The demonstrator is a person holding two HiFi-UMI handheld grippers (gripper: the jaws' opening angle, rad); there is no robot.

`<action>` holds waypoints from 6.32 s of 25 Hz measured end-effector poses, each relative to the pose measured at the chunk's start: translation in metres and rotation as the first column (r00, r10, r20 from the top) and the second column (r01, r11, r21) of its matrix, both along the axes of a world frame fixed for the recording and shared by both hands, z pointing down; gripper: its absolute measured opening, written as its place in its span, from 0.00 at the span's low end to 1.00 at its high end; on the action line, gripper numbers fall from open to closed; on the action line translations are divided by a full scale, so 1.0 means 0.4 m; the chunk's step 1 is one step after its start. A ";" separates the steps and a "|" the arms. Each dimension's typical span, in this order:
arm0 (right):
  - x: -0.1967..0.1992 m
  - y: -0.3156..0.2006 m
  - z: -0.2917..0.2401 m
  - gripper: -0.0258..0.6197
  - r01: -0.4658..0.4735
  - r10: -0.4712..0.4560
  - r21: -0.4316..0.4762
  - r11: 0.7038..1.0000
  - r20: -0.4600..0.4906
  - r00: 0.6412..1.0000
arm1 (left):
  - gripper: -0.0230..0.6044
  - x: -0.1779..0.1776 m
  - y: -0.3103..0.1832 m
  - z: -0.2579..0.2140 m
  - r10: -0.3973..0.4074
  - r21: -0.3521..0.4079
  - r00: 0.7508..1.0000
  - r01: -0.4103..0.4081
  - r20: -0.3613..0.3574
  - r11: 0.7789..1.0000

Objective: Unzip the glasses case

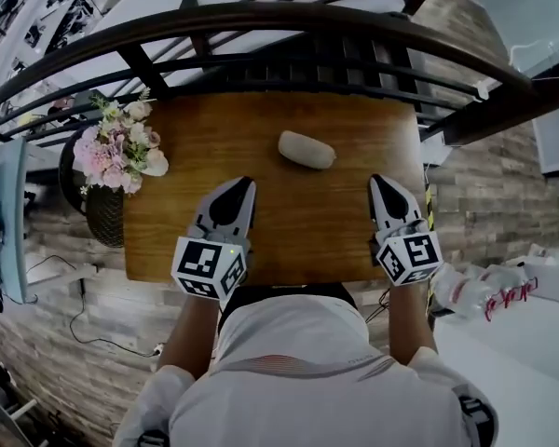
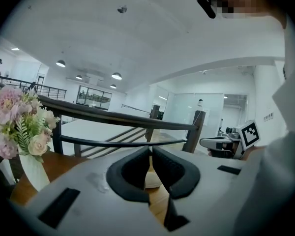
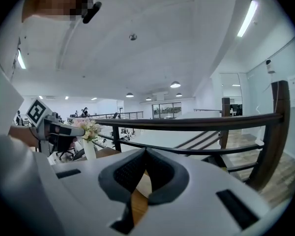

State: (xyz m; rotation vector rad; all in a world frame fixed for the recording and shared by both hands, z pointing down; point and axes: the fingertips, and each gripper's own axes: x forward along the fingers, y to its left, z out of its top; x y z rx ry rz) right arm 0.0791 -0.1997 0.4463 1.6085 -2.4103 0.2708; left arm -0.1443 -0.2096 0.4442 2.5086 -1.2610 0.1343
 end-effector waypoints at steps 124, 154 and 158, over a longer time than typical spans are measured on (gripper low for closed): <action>-0.220 0.127 -0.168 0.34 0.619 -0.524 -0.028 0.785 0.502 0.688 | 0.56 0.222 -0.010 -0.340 0.303 0.186 0.714 -0.240 -0.631 0.953; -0.282 0.135 -0.060 0.24 0.563 -0.581 -0.176 0.808 -0.080 0.810 | 0.56 0.233 -0.003 -0.266 0.214 0.091 0.770 -0.201 -0.601 0.975; -0.273 0.132 -0.048 0.20 0.555 -0.581 -0.204 0.806 -0.095 0.809 | 0.56 0.238 -0.002 -0.260 0.218 0.080 0.781 -0.212 -0.585 0.974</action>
